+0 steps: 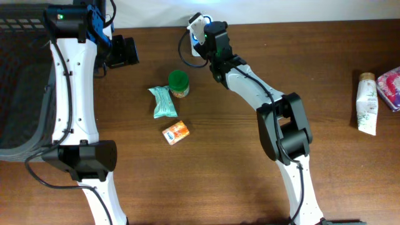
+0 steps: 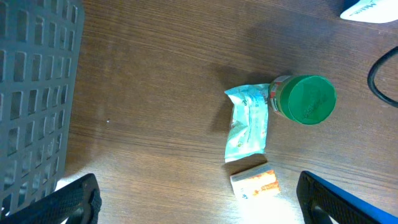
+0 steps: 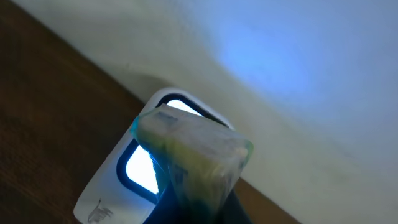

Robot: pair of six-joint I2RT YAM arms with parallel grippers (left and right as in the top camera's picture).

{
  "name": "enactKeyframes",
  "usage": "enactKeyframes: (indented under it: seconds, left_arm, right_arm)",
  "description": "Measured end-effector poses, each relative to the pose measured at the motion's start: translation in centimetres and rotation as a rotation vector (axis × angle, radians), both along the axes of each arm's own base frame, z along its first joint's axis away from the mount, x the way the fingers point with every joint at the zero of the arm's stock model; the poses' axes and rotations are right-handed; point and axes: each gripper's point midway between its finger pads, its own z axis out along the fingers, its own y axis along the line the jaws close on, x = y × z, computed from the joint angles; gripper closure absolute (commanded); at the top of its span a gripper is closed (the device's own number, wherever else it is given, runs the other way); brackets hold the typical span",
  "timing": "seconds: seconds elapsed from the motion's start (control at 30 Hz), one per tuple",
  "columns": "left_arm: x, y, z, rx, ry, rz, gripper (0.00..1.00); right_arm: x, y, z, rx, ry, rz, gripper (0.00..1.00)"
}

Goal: Scan the item barcode
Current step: 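Carry the teal box to the right edge and release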

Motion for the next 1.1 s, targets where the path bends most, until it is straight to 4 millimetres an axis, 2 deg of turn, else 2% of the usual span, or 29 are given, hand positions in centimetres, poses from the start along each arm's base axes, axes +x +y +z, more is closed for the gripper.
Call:
enactKeyframes:
  seconds: [0.07,0.13,0.23,0.27,0.3,0.33,0.37,0.43,0.47,0.53,0.6,0.67,0.77,0.83,0.87,0.9,0.97,1.03,1.1]
  left_arm:
    - [0.0,0.0,0.0,0.0,0.0,0.0,0.01]
    - [0.0,0.0,0.0,0.0,-0.001,0.0,0.01]
    - [0.0,0.0,0.0,0.0,0.0,0.0,0.01]
    - [0.0,0.0,0.0,0.0,0.0,0.0,0.01]
    - [0.0,0.0,0.0,0.0,0.0,0.0,0.01]
    - [0.0,0.0,0.0,0.0,-0.001,0.0,0.01]
    - [0.0,0.0,0.0,0.0,-0.001,0.001,0.01]
    - [0.0,0.0,0.0,0.0,0.0,0.0,0.01]
    - [0.0,0.0,0.0,0.0,0.0,0.0,0.01]
    - [0.0,0.0,0.0,0.0,0.001,0.0,0.01]
    - [0.0,0.0,0.0,0.0,0.0,0.0,0.01]
    - [0.0,0.0,0.0,0.0,0.0,0.0,0.01]
    - [0.0,0.0,0.0,0.0,0.0,0.0,0.01]
    - [0.0,0.0,0.0,0.0,0.0,0.0,0.01]
    - [0.0,0.0,0.0,0.0,0.0,0.0,0.01]
    - [0.0,0.0,0.0,0.0,0.0,0.0,0.01]
    - [0.0,0.0,0.0,0.0,0.0,0.0,0.01]
    - [0.0,0.0,0.0,0.0,0.0,0.0,0.01]
    - [0.0,0.0,0.0,0.0,0.0,0.0,0.01]
  right_arm:
    - [0.4,-0.9,0.7,0.004,-0.031,-0.06,0.96]
    - [0.9,-3.1,1.5,0.023,-0.067,-0.198,0.96]
    - [0.8,-7.5,1.5,0.026,-0.029,-0.375,0.96]
    - [0.0,-11.1,1.8,0.023,0.047,-0.47,0.96]
    - [-0.2,-13.5,3.3,0.044,0.04,-0.527,0.96]
    - [-0.9,-15.7,3.6,0.044,0.086,-0.575,0.96]
    - [-2.3,-18.6,3.7,0.035,0.158,-0.64,0.96]
    - [-5.1,-25.8,4.2,0.034,0.259,-0.792,0.96]
    - [-7.1,-30.1,3.6,0.012,0.333,-0.882,0.96]
    - [-11.9,-38.6,1.1,-0.006,0.505,-1.052,0.96]
    - [-15.3,-42.8,-0.9,0.045,0.648,-1.101,0.96]
    - [-17.7,-45.9,-2.9,0.144,0.754,-1.106,0.96]
    - [-19.4,-47.7,-5.1,0.258,0.826,-1.096,0.93]
    - [-19.9,-48.5,-5.6,0.284,0.839,-1.102,0.96]
    - [-19.9,-48.5,-5.6,0.285,0.84,-1.1,0.93]
    - [-20.0,-48.6,-5.6,0.277,0.839,-1.105,0.29]
    - [-20.2,-49.1,-5.5,0.251,0.832,-1.129,0.17]
    - [-20.5,-49.5,-5.4,0.226,0.83,-1.144,0.0]
    - [-20.7,-49.3,-5.5,0.222,0.845,-1.147,0.01]
